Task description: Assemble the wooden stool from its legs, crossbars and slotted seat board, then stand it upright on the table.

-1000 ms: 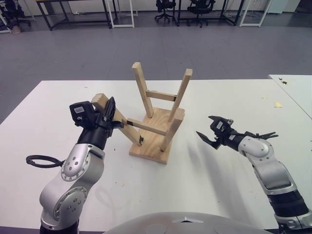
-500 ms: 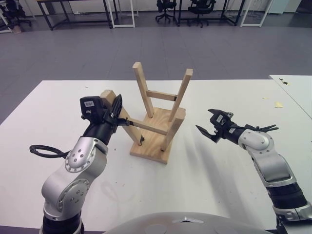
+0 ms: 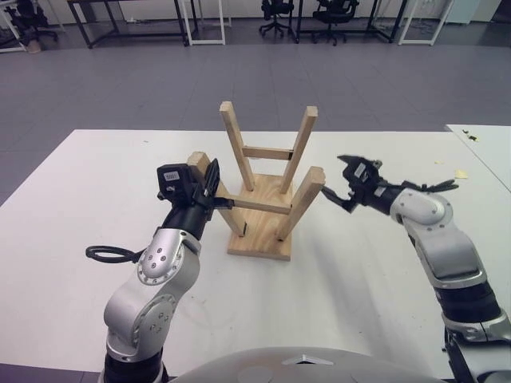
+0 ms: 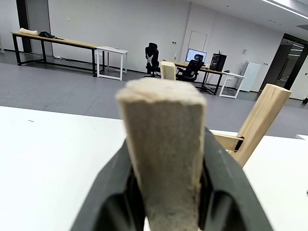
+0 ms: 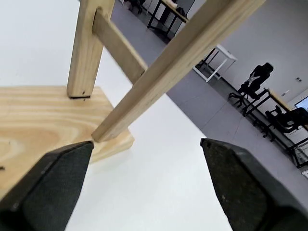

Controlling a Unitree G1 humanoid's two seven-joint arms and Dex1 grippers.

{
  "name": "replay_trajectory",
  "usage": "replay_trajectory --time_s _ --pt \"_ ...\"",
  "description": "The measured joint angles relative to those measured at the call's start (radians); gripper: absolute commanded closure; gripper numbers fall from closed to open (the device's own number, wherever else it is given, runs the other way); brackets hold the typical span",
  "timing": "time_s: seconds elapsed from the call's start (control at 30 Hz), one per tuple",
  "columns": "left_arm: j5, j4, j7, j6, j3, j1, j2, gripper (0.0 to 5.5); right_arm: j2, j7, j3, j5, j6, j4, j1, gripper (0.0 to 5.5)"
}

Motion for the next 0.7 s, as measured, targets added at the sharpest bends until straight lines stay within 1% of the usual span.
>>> replay_trajectory --time_s 0.07,0.13,0.2,0.3,0.33,0.37,0.4,0.43,0.47,0.6,0.7 --pt "0.023 0.029 0.006 -0.001 -0.009 -0.025 -0.042 4.47 0.024 -0.076 -0.045 -0.005 0.208 -0.102 -0.141 1.32" --pt "0.042 0.082 0.038 0.009 -0.02 -0.08 -0.105 4.47 0.095 -0.174 -0.115 -0.002 0.395 -0.23 -0.299 1.32" --pt "0.082 0.121 0.075 0.034 -0.057 -0.131 -0.171 4.47 0.206 -0.251 -0.14 0.03 0.489 -0.334 -0.407 1.32" --pt "0.124 0.152 0.086 0.049 -0.114 -0.166 -0.233 4.47 0.359 -0.354 -0.172 0.062 0.58 -0.405 -0.51 1.32" --pt "0.144 0.153 0.085 0.05 -0.137 -0.169 -0.238 4.47 0.404 -0.382 -0.171 0.07 0.606 -0.424 -0.536 1.32" --pt "0.155 0.154 0.085 0.05 -0.146 -0.169 -0.238 4.47 0.424 -0.402 -0.138 0.071 0.623 -0.438 -0.541 1.32" --pt "0.165 0.156 0.085 0.05 -0.152 -0.17 -0.238 4.47 0.424 -0.418 -0.08 0.066 0.641 -0.446 -0.53 1.32" --pt "0.186 0.162 0.085 0.05 -0.165 -0.173 -0.238 4.47 0.399 -0.424 0.008 0.067 0.675 -0.459 -0.483 1.32" --pt "0.199 0.169 0.086 0.05 -0.175 -0.177 -0.238 4.47 0.361 -0.428 0.067 0.063 0.7 -0.462 -0.426 1.32" --pt "0.241 0.195 0.086 0.05 -0.196 -0.202 -0.239 4.47 0.199 -0.438 0.235 0.037 0.728 -0.474 -0.272 1.32" --pt "0.268 0.201 0.082 0.051 -0.215 -0.214 -0.24 4.47 0.137 -0.449 0.352 0.009 0.719 -0.434 -0.227 1.32"
